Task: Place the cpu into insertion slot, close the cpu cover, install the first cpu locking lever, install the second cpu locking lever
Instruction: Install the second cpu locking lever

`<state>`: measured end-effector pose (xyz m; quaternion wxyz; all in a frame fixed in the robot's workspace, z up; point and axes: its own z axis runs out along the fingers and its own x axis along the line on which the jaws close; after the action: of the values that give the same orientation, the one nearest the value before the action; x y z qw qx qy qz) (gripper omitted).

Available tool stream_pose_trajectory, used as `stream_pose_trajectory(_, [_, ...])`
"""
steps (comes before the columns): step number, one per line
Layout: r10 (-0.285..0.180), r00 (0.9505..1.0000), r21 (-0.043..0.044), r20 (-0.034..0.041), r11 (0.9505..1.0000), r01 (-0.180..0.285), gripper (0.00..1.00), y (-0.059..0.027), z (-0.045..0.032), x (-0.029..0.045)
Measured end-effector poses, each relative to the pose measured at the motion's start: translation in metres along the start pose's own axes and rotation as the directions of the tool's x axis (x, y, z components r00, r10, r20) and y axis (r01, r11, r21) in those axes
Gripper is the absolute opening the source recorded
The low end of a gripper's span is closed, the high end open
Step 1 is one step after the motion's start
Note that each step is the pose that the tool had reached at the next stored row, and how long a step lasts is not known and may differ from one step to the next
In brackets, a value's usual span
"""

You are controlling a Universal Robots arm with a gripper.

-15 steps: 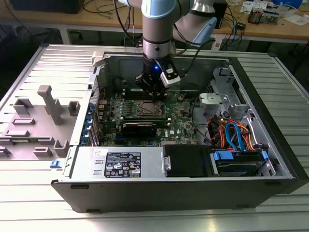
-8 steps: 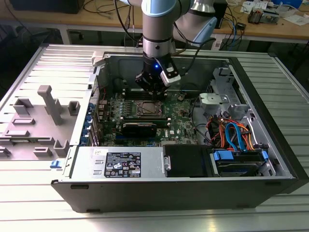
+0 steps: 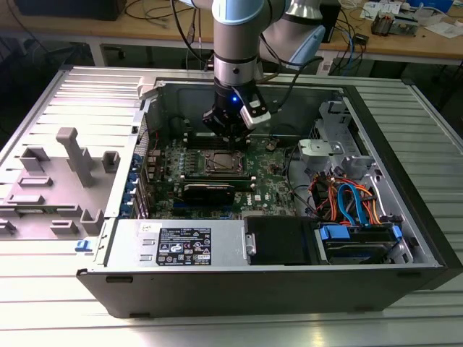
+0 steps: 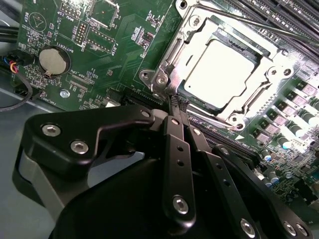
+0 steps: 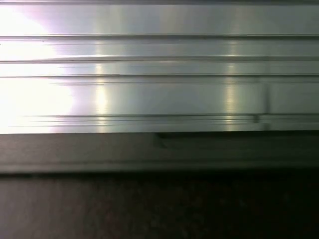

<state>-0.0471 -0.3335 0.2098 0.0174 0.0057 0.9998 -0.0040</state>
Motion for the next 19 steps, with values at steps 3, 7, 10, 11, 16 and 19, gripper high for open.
stream_pose_trajectory(3, [0.0, 1.0, 0.0001, 0.0, 1.0, 0.0, 0.11, -0.0006, 0.0, 0.0])
stream_pose_trajectory(7, [0.0, 1.0, 0.0001, 0.0, 1.0, 0.0, 0.11, -0.0041, 0.0, -0.0001])
stream_pose_trajectory(10, [0.0, 1.0, 0.0001, 0.0, 1.0, 0.0, 0.11, -0.0075, 0.0002, -0.0001])
stream_pose_trajectory(11, [0.0, 1.0, 0.0, 0.0, 1.0, 0.0, 0.11, -0.008, 0.0002, -0.0001])
stream_pose_trajectory(16, [0.0, 1.0, 0.0001, -0.0005, 1.0, 0.0, 0.11, -0.009, 0.0004, -0.0041])
stream_pose_trajectory(19, [0.0, 1.0, 0.0001, -0.0005, 1.0, 0.0, 0.11, -0.0137, 0.0005, -0.0042])
